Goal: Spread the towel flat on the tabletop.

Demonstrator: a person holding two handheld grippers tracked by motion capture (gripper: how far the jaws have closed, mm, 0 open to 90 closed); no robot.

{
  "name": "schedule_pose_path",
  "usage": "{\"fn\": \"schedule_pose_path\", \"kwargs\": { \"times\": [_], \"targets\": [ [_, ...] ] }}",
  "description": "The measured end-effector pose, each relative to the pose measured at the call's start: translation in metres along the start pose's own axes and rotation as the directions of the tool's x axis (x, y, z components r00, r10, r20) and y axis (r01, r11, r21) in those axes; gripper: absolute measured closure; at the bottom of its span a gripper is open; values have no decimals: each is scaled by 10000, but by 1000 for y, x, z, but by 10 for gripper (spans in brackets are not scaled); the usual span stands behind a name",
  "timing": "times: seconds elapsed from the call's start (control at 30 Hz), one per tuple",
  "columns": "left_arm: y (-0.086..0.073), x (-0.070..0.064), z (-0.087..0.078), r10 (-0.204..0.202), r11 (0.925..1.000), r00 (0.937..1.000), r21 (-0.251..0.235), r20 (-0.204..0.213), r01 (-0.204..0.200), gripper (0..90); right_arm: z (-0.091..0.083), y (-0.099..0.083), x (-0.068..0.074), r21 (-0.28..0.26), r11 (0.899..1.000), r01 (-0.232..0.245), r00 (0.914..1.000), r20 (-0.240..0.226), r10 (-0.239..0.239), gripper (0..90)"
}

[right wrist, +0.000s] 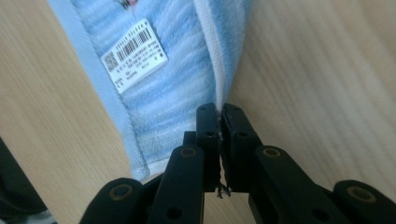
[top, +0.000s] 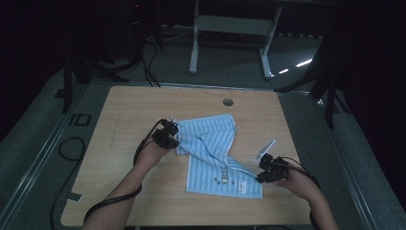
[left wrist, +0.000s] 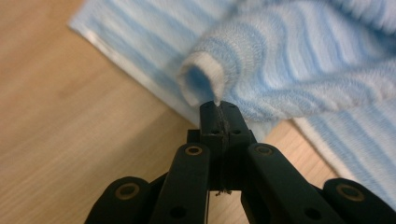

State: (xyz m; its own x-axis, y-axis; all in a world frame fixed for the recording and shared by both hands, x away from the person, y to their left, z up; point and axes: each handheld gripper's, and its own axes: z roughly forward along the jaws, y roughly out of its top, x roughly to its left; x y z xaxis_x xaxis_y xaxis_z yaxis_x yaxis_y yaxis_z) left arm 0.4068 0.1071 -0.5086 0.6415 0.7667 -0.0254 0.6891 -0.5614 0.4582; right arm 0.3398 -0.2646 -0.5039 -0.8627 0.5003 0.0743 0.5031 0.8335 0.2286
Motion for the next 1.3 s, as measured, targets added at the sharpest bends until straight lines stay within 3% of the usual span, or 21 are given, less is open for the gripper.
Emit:
{"fn": "schedule_pose_path", "kwargs": {
  "times": [0.17, 0.37, 0.47, 0.53, 0.57, 0.6, 0.67, 0.73, 0.77, 0.8, 0.83, 0.87, 0.9, 0.93, 0.97, 1.0, 1.03, 1.1, 1.17, 1.2, 1.3],
  "targets": [
    [-5, 4, 0, -219, 9998, 9996, -36, 180, 220, 887, 7, -1, 2, 515, 9986, 72, 10000, 23, -73, 819],
    [-11, 6, -14, -217, 9997, 9996, 61, 192, 216, 659, -6, 0, -3, 183, 9998, -29, 9998, 207, 26, 799],
    [-21, -5, -34, 217, 9997, 9992, -117, -324, -221, 543, -21, 5, -9, -118, 9997, -202, 9979, 606, 209, 735],
    [-23, -8, -38, 243, 9995, 9990, -203, -370, -250, 480, -25, 8, -11, -267, 9992, -300, 9969, 723, 318, 708],
    [-29, -17, -47, 460, 9981, 9989, -413, -126, -465, 465, -31, 14, -14, -584, 9975, -386, 9942, 977, 442, 684],
    [-29, -17, -47, 460, 9981, 9989, -413, -126, -465, 461, -33, 18, -17, -732, 9962, -481, 9934, 1001, 553, 664],
    [-32, -37, -54, 1010, 9922, 9919, -806, 769, -948, 427, -36, 27, -20, -873, 9949, -511, 9928, 1040, 601, 656],
    [-33, -43, -54, 1148, 9905, 9891, -866, 922, -1069, 427, -36, 34, -22, -998, 9938, -497, 9926, 1053, 602, 636],
    [-34, -62, -51, 1633, 9841, 9776, -914, 1328, -1520, 427, -36, 49, -25, -1179, 9914, -567, 9919, 1067, 694, 622],
    [-34, -62, -51, 1633, 9841, 9776, -914, 1328, -1520, 427, -36, 49, -25, -1179, 9914, -567, 9919, 1067, 694, 622],
    [-35, -77, -47, 2006, 9777, 9678, -941, 1523, -1878, 427, -34, 65, -28, -1228, 9907, -594, 9911, 1111, 732, 586],
    [-35, -77, -47, 2006, 9777, 9678, -941, 1523, -1878, 427, -34, 65, -28, -1228, 9907, -594, 9911, 1111, 732, 586],
    [-35, -91, -40, 2426, 9691, 9568, -853, 1599, -2315, 427, -28, 84, -32, -1232, 9906, -590, 9918, 1059, 722, 548],
    [-35, -91, -40, 2426, 9691, 9568, -853, 1599, -2315, 427, -28, 84, -32, -1232, 9906, -590, 9918, 1059, 722, 548],
    [-36, -103, -32, 2945, 9551, 9471, -737, 1274, -2871, 427, -21, 100, -37, -1350, 9887, -650, 9923, 957, 783, 511],
    [-36, -103, -32, 2945, 9551, 9471, -737, 1274, -2871, 427, -19, 104, -38, -1365, 9882, -697, 9923, 920, 827, 506],
    [-37, -110, -24, 3316, 9434, 9347, -456, 1279, -3284, 427, -14, 112, -42, -1384, 9862, -913, 9916, 779, 1028, 488],
    [-36, -113, -17, 3339, 9425, 9332, -331, 1331, -3325, 427, -6, 125, -49, -1360, 9825, -1274, 9888, 603, 1366, 459],
    [-35, -112, -11, 3213, 9466, 9358, -233, 1451, -3214, 426, 2, 136, -55, -1307, 9766, -1708, 9831, 441, 1778, 422],
    [-34, -111, -7, 3045, 9521, 9403, -184, 1519, -3053, 421, 5, 140, -56, -1217, 9740, -1909, 9794, 432, 1973, 413],
    [-32, -108, -2, 2854, 9576, 9453, -61, 1578, -2881, 410, 20, 152, -60, -875, 9700, -2268, 9687, 831, 2340, 399]
  ]
}}
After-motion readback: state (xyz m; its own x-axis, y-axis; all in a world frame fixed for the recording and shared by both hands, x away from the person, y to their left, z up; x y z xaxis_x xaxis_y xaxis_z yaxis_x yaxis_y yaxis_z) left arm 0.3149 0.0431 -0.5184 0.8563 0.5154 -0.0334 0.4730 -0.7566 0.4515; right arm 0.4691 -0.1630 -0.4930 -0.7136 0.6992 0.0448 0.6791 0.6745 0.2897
